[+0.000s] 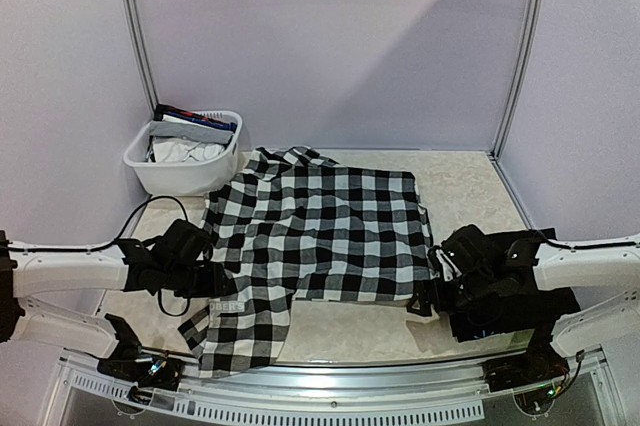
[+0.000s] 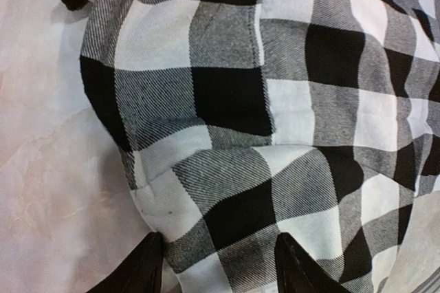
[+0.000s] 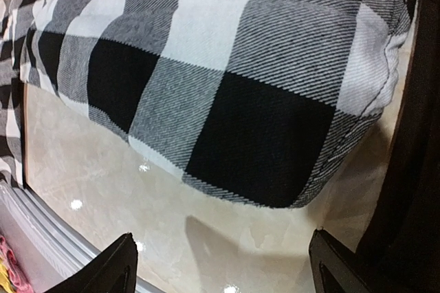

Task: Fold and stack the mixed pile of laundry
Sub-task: Pick up the flattened shirt from the center of the board.

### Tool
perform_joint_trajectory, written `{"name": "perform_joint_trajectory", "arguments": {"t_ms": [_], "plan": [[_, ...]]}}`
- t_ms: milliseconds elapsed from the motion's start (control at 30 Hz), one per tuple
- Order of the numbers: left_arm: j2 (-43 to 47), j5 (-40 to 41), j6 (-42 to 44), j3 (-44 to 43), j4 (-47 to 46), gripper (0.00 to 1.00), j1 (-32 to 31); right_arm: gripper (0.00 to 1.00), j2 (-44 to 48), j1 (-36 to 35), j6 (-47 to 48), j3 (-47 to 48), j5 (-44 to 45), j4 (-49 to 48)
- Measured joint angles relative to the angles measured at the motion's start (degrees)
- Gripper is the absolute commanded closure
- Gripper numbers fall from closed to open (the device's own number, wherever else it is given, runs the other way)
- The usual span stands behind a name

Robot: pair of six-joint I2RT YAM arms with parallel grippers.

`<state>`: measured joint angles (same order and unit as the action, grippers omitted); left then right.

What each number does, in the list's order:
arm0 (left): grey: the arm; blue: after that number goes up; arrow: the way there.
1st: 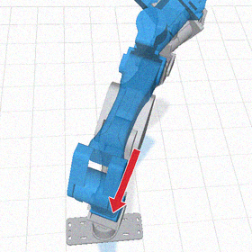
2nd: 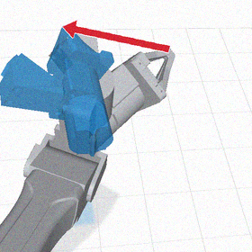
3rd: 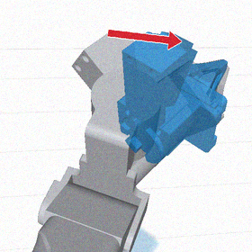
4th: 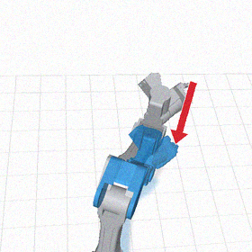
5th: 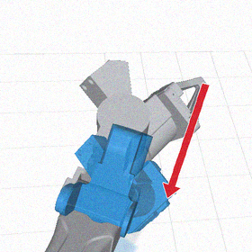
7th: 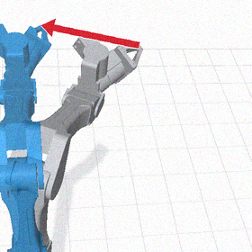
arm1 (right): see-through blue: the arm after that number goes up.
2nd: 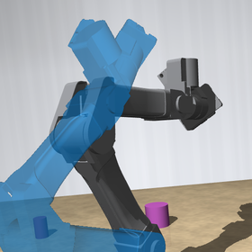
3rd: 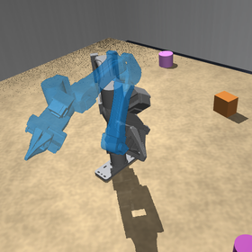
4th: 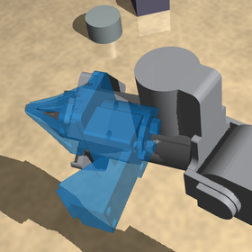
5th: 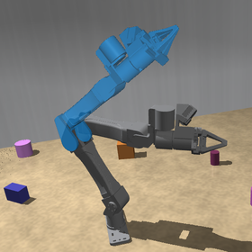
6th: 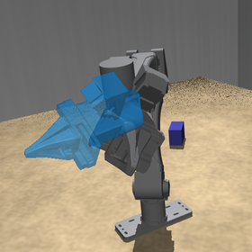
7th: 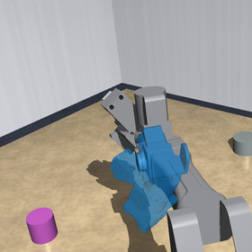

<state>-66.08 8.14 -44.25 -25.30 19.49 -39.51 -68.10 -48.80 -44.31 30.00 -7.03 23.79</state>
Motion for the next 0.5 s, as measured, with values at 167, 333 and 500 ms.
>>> {"name": "perform_joint_trajectory", "arguments": {"t_ms": [167, 333, 500], "plan": [[4.33, 0.15, -0.72, 0.44, 1.68, 0.42, -1.42, 0.21, -0.26, 0.02, -2.58, -0.96, 0.55, -4.04], [5.7, -0.44, -0.83, 1.88, 2.47, 0.41, -1.73, 0.26, -1.03, 0.02, -4.92, -1.44, 1.79, -8.35], [5.68, -2.01, -0.81, 3.37, 2.45, 0.41, -1.75, 0.32, -3.37, 0.02, -6.69, -1.75, 3.5, -10.8]]}}
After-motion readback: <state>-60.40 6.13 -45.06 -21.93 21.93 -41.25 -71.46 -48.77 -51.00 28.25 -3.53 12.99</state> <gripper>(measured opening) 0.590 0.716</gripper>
